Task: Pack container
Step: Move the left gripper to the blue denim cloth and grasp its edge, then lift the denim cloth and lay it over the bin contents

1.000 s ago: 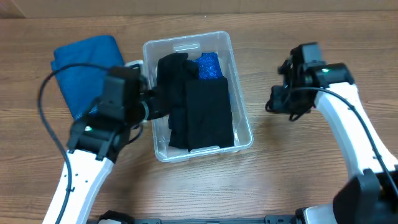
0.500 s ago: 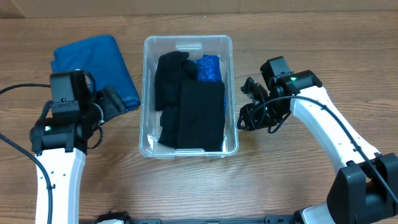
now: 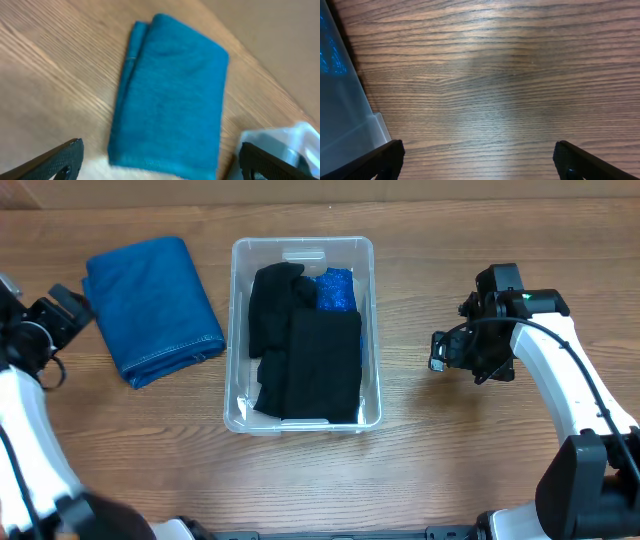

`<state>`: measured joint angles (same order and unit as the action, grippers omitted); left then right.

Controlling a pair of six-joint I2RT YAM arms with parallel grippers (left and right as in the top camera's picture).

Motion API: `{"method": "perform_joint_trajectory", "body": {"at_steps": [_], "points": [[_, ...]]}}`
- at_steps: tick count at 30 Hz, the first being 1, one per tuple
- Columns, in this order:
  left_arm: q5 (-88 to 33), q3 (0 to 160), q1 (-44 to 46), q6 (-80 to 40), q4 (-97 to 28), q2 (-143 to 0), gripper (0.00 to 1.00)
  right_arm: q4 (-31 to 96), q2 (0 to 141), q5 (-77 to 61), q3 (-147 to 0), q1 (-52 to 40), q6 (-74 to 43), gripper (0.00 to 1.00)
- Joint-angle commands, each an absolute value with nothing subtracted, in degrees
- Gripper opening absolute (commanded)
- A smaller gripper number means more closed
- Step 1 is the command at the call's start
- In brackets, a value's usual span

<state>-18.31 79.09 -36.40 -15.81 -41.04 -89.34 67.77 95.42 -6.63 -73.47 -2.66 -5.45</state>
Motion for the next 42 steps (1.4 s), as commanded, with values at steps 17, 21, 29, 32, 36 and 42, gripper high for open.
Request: {"method": "perform_joint_trajectory", "body": {"at_steps": [17, 21, 29, 32, 36, 42], "points": [[-44.7, 84.4, -32.3, -12.9, -23.7, -130.4, 0.98, 67.6, 95.3, -6.1, -73.4, -2.5, -6.0, 1.00], [-49.3, 84.8, -31.0, -16.3, -23.7, -130.4, 0.08, 68.4, 95.3, -6.1, -73.4, -2.5, -6.0, 1.00], [-53.8, 84.9, -32.0, -15.6, -31.3, -117.4, 0.04, 70.2, 95.3, -6.1, -73.4, -2.5, -5.8, 1.00], [-53.9, 84.9, -32.0, -15.2, -33.6, -105.1, 0.04, 70.2, 95.3, -6.1, -73.4, -2.5, -5.8, 1.00], [-53.4, 84.9, -29.3, -15.5, -35.8, -85.4, 0.04, 70.1, 95.3, -6.4, -73.4, -2.5, -5.9, 1.00], [-47.0, 84.9, -15.2, -17.0, -39.8, -67.5, 0.04, 70.1, 95.3, -7.6, -73.4, -2.5, -5.8, 1.00]]}}
